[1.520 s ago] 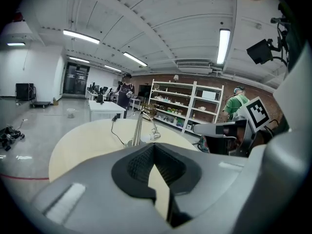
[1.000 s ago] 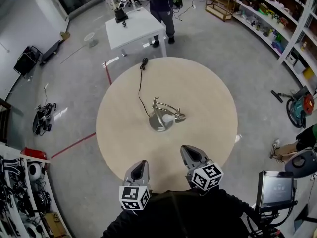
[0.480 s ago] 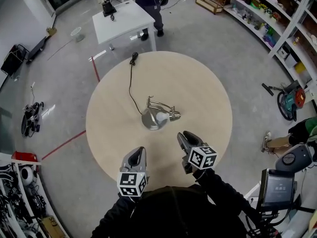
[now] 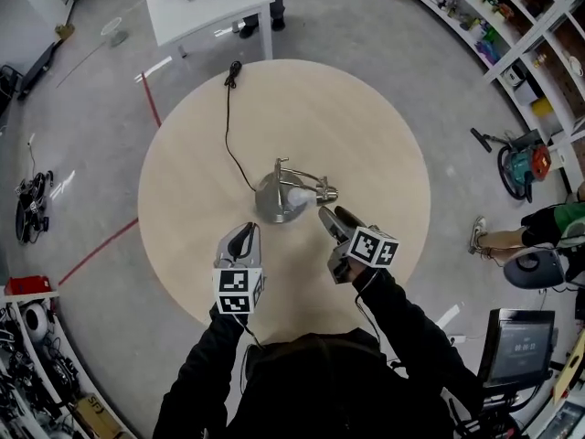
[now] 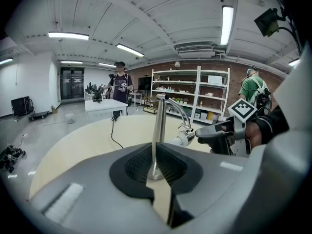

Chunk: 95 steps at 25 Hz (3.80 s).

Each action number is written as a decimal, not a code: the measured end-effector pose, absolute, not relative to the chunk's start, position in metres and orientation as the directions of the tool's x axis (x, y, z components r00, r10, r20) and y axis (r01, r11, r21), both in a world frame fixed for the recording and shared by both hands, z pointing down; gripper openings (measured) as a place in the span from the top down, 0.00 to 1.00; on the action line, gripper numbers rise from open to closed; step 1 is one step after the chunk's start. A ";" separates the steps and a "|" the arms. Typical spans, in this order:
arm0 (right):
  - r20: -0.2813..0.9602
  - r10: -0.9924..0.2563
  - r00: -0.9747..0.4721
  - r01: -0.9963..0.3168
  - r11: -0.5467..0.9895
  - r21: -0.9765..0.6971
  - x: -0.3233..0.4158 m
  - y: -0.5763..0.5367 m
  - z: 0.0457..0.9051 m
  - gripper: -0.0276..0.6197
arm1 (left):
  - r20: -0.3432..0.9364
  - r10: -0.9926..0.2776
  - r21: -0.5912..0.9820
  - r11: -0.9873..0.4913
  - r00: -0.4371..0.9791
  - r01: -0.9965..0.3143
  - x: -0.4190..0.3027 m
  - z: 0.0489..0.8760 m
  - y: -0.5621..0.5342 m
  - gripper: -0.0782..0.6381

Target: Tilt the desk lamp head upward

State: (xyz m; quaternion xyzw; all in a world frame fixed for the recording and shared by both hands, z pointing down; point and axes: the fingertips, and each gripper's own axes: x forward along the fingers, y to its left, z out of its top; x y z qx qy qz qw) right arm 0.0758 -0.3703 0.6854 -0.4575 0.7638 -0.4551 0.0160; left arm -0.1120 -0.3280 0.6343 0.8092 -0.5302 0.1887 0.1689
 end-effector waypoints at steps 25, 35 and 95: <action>0.331 -0.725 -0.604 -0.585 0.121 -0.802 0.064 -0.387 0.708 0.56 | 0.681 -0.619 0.109 -0.442 0.391 -0.890 -0.073 0.767 -0.366 0.74; 0.380 -0.736 -0.560 -0.668 0.130 -0.733 0.076 -0.391 0.699 0.56 | 0.697 -0.608 0.102 -0.440 0.379 -0.892 -0.074 0.782 -0.369 0.73; 0.328 -0.914 -0.239 -0.938 0.304 0.164 0.116 -0.407 0.479 0.61 | 0.415 -0.765 0.099 -0.501 0.493 -0.860 -0.047 0.621 -0.413 0.73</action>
